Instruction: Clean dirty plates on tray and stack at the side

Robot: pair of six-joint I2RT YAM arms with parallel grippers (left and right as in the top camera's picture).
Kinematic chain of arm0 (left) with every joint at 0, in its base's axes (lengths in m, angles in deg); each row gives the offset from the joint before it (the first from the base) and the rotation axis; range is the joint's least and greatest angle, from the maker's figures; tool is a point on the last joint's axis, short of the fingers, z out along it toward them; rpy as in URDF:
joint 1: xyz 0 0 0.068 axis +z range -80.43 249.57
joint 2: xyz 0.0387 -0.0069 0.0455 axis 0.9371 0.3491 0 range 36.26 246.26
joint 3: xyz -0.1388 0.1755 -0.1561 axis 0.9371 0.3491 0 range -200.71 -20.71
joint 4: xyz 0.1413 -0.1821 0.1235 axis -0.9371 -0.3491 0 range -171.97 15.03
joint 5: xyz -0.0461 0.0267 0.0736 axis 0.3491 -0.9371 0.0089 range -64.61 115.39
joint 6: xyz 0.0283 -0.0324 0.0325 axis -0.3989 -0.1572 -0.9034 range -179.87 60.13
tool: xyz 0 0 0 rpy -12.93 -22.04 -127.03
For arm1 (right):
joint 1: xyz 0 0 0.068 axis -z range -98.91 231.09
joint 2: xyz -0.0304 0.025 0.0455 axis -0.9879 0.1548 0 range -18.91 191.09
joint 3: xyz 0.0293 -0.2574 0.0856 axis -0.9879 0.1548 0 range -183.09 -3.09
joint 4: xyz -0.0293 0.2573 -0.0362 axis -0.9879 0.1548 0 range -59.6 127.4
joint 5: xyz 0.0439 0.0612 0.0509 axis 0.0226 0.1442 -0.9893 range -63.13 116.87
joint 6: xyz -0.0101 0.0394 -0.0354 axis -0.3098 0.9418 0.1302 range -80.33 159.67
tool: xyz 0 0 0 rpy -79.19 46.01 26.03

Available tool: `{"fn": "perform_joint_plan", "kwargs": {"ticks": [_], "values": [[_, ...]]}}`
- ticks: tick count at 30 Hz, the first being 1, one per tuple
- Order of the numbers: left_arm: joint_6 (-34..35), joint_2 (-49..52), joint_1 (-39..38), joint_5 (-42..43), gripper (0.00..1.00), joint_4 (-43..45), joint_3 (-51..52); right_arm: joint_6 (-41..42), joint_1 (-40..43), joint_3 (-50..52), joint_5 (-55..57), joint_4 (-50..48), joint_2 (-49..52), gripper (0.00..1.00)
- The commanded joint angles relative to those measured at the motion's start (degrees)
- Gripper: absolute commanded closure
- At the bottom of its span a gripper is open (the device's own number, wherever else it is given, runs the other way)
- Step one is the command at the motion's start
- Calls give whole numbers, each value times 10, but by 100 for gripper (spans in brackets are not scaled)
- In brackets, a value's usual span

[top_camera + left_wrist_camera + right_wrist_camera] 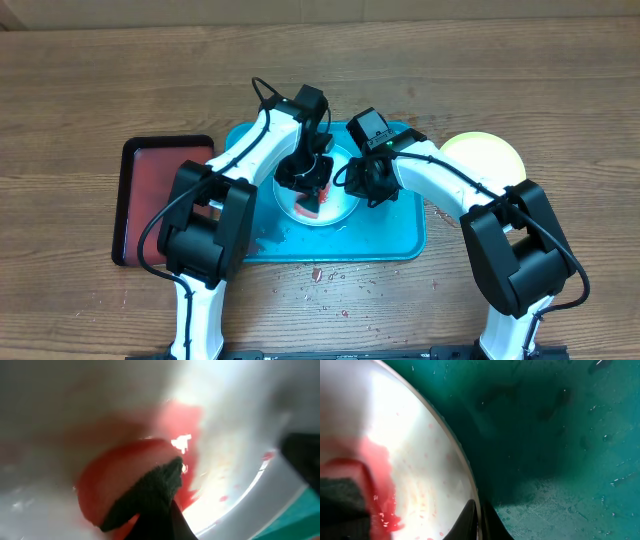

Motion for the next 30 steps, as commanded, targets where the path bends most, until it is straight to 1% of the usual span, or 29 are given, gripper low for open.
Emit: {"fn": "perform_joint_plan", "kwargs": {"ticks": [1, 4, 6, 8, 10, 14, 18, 20, 23, 26, 30], "values": [[-12, 10, -10, 71, 96, 58, 13, -5, -4, 10, 18, 6, 18, 96], [38, 10, -10, 18, 96, 111, 12, -5, -4, 10, 18, 7, 18, 96], [88, 10, -9, -42, 96, 132, 12, -5, -4, 10, 18, 7, 18, 96], [118, 10, -6, -79, 96, 135, 7, -5, -4, 10, 18, 7, 18, 96], [145, 10, -3, -122, 96, 135, 2, -5, -4, 10, 18, 7, 18, 96], [190, 10, 1, -264, 96, 113, -11, -5, -4, 10, 18, 7, 18, 96], [205, 10, 1, -368, 96, 61, -40, -5, -4, 10, 18, 7, 18, 96], [205, 10, 1, -387, 96, 28, -67, -5, -4, 10, 18, 6, 18, 96], [204, 9, 1, -384, 96, -22, -114, -5, -4, 10, 18, 6, 18, 96], [185, 9, 1, -353, 96, -95, -181, -8, -4, 10, 18, 8, 18, 96], [133, 8, 12, -303, 96, -189, -276, -24, -4, 5, 16, 20, 16, 96]]}}
